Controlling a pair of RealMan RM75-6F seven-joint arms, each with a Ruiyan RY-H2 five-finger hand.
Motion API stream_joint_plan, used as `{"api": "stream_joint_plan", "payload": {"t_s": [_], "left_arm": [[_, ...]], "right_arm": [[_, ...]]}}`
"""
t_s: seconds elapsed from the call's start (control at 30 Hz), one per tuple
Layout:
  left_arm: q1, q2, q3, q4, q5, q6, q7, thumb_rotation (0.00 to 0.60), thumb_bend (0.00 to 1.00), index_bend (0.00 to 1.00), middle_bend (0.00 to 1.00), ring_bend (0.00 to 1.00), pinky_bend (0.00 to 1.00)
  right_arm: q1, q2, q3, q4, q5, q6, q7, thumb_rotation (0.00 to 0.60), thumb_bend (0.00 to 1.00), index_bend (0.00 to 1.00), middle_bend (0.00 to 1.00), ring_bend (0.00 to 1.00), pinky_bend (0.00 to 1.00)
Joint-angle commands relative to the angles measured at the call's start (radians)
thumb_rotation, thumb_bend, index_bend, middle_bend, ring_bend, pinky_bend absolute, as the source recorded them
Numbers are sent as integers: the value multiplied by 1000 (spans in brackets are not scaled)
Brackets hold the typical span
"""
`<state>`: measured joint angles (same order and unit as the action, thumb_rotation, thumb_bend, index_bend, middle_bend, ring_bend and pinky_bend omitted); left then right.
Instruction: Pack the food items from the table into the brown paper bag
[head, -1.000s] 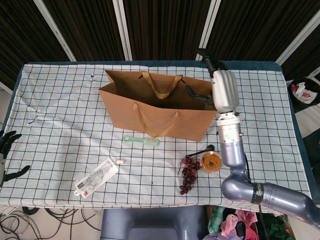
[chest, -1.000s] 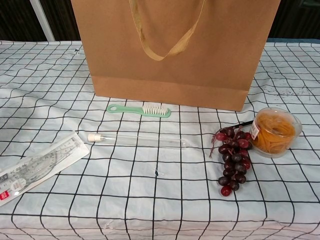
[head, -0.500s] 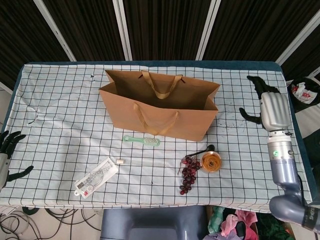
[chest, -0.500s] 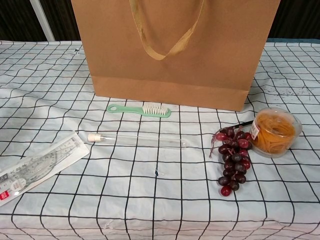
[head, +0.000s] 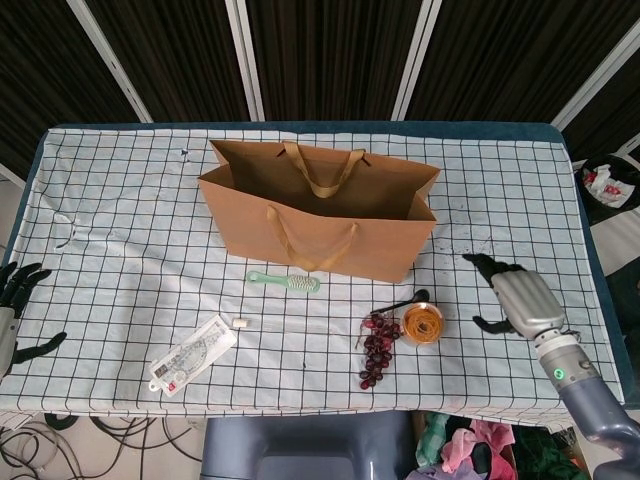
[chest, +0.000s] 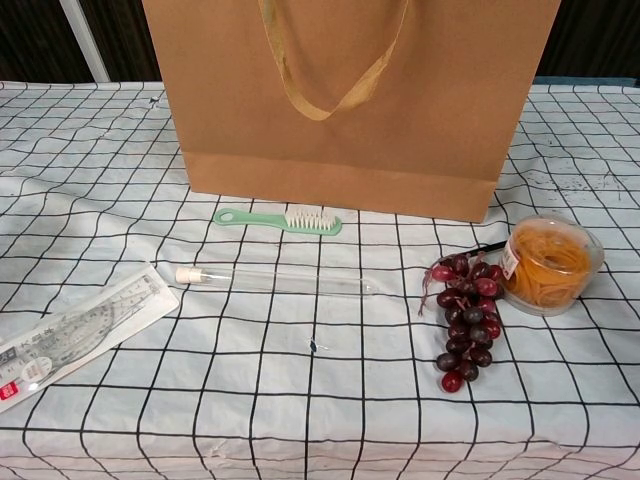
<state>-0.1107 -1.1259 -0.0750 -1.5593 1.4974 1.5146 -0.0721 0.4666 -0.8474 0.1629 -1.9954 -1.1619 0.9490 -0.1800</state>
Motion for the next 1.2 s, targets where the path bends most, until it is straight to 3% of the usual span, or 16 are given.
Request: {"api": "stream_joint_plan", "payload": {"t_s": [0.03,0.23,0.53,0.93,1.2], "left_arm": [[0,1,-1,1,-1,1,-3,600,68,174,115,9,53],[0,1,-2,2,-2,0,-4,600,68,174,115,9,52],[3,-1,-4,3,-8,4,11,600,69,174,115,9,52],[2,-2,-6,2,-12,2,14,600,68,173,115,9,53],[2,-1,-6,1,-14,-1,16,600,68,173,114,9,52]], "right_arm": [[-18,-55,-53,-3,-52,-7,-14,600,197,92,99,212,256],[-37,-208,-78,55,-107,63,-34,600,194,92,98,211,256],[-7,-355,-84,140,-80,67,-118,600,156,90,98,199,256],[20,-456,-78,237,-34,83,-195,600,157,91,100,202,256],[37,-484,-77,266,-8,63,-192,600,157,94,164,251,264]]}}
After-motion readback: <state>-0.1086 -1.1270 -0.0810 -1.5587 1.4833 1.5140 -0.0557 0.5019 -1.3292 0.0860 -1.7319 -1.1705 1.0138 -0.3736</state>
